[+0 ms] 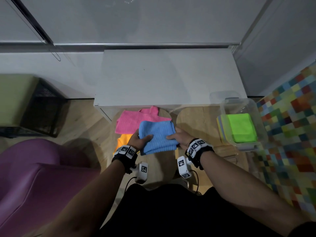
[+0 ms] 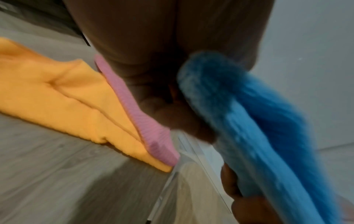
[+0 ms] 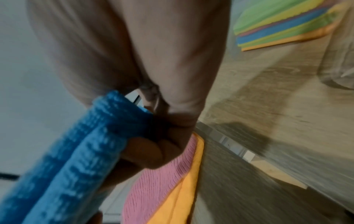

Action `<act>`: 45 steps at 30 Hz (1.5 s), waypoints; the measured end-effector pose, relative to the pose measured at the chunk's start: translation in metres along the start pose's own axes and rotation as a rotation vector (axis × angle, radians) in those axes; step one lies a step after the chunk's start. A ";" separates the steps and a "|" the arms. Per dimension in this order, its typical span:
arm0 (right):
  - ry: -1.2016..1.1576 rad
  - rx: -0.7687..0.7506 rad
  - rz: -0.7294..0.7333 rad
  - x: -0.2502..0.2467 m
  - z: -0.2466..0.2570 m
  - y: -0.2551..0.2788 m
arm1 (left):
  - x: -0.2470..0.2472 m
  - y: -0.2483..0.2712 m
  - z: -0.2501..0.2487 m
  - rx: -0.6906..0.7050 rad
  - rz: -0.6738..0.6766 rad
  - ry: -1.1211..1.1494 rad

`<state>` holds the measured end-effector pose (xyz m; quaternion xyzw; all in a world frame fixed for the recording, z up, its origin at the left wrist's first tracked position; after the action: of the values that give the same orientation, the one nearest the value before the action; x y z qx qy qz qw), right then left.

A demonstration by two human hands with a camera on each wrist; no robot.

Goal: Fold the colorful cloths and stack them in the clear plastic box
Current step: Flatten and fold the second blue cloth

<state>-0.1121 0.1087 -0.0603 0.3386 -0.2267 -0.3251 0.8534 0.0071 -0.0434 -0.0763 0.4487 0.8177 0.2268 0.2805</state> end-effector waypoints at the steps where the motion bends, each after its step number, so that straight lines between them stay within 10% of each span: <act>1: 0.036 0.007 0.005 0.004 -0.005 -0.002 | -0.004 0.000 0.004 -0.030 -0.017 0.078; 11: 0.419 0.055 -0.082 -0.001 -0.064 -0.019 | -0.023 -0.007 0.056 -0.070 -0.255 0.012; 17: 0.876 0.211 -0.241 -0.030 -0.136 -0.038 | -0.020 0.010 0.095 0.058 -0.298 -0.666; 21: 0.830 0.055 -0.315 -0.025 -0.138 -0.035 | 0.021 0.011 0.102 0.139 0.045 -0.853; 25: 0.966 0.014 -0.096 0.009 -0.161 -0.047 | 0.055 0.014 0.127 0.115 0.385 -1.018; 31: 1.439 0.201 -0.029 0.018 -0.147 -0.038 | 0.042 0.005 0.132 0.086 0.295 -1.162; 38: 1.462 -0.370 -0.140 0.055 -0.097 -0.051 | 0.057 -0.017 0.085 0.369 0.110 -1.315; 45: 1.539 -0.229 -0.079 0.028 -0.127 -0.069 | 0.037 -0.019 0.125 0.367 0.158 -1.339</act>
<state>-0.0433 0.1047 -0.1905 0.3864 0.4767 -0.0503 0.7880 0.0618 -0.0061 -0.1905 0.5902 0.4589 -0.2205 0.6264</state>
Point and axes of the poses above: each hand's wrist, its own y-axis away from the middle knuckle, its own x-axis out of the palm, z = x × y, the point moved 10 cm from there along -y, towards the middle knuckle, and after that the axes turned 8 degrees about -y, right-handed, at the moved point
